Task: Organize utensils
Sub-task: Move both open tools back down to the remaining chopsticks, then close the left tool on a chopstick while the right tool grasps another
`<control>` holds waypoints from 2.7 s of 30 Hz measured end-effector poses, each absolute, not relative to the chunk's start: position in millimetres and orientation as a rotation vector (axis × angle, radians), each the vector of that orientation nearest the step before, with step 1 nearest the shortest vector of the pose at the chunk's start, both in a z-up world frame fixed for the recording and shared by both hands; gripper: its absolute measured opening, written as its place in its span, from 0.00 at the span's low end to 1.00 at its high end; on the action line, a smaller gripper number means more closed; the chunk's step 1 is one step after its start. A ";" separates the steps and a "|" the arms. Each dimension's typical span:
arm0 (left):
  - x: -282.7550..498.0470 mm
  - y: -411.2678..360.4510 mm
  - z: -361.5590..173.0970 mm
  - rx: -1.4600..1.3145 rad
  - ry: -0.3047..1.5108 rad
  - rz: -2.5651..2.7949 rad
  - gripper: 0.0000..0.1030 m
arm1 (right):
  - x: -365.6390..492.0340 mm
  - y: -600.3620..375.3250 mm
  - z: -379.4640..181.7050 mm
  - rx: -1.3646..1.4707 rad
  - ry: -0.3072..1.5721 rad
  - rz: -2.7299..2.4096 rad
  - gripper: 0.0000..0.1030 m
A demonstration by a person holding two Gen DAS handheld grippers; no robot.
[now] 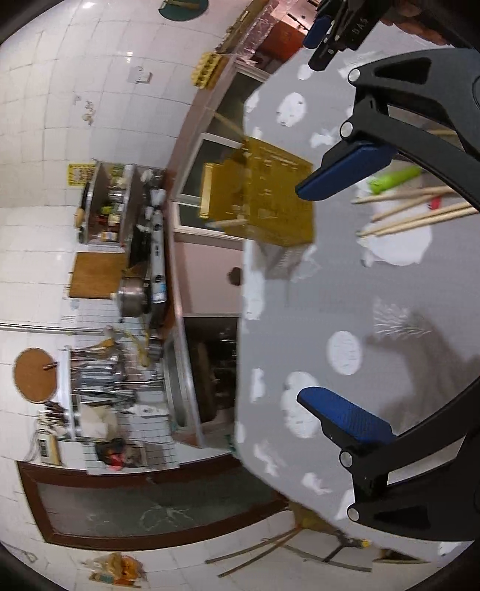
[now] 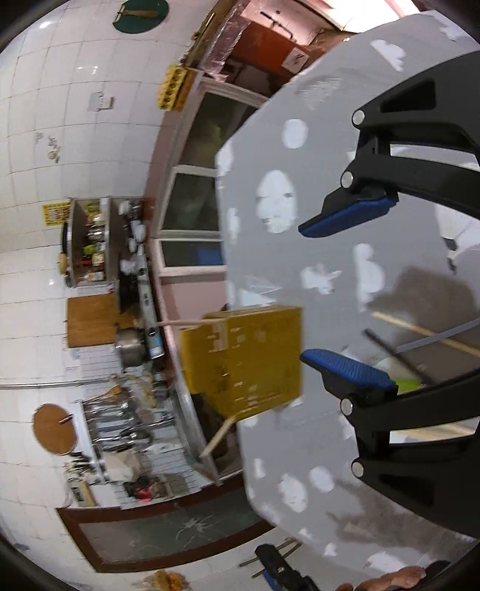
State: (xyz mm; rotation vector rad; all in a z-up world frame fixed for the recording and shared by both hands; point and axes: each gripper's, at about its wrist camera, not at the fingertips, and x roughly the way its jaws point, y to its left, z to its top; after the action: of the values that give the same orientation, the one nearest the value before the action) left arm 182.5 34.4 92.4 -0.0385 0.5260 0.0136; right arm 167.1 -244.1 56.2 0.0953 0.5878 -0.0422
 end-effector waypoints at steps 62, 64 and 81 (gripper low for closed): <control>274.7 -29.1 -48.8 -0.066 1.003 -0.089 0.04 | 234.3 -225.9 -34.2 0.189 0.864 -0.083 0.07; 275.1 -26.5 -46.7 -0.082 1.000 -0.092 0.03 | 232.4 -228.2 -26.2 0.195 0.842 -0.082 0.07; 232.0 -15.7 57.0 -0.065 0.674 -0.129 0.03 | 204.8 -239.6 54.0 0.212 0.602 -0.043 0.06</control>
State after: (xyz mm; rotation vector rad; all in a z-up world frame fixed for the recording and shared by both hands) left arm 232.0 -15.7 57.0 -0.0653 0.6742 -0.1290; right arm 204.8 -239.6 54.0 0.2124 0.6024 -0.0432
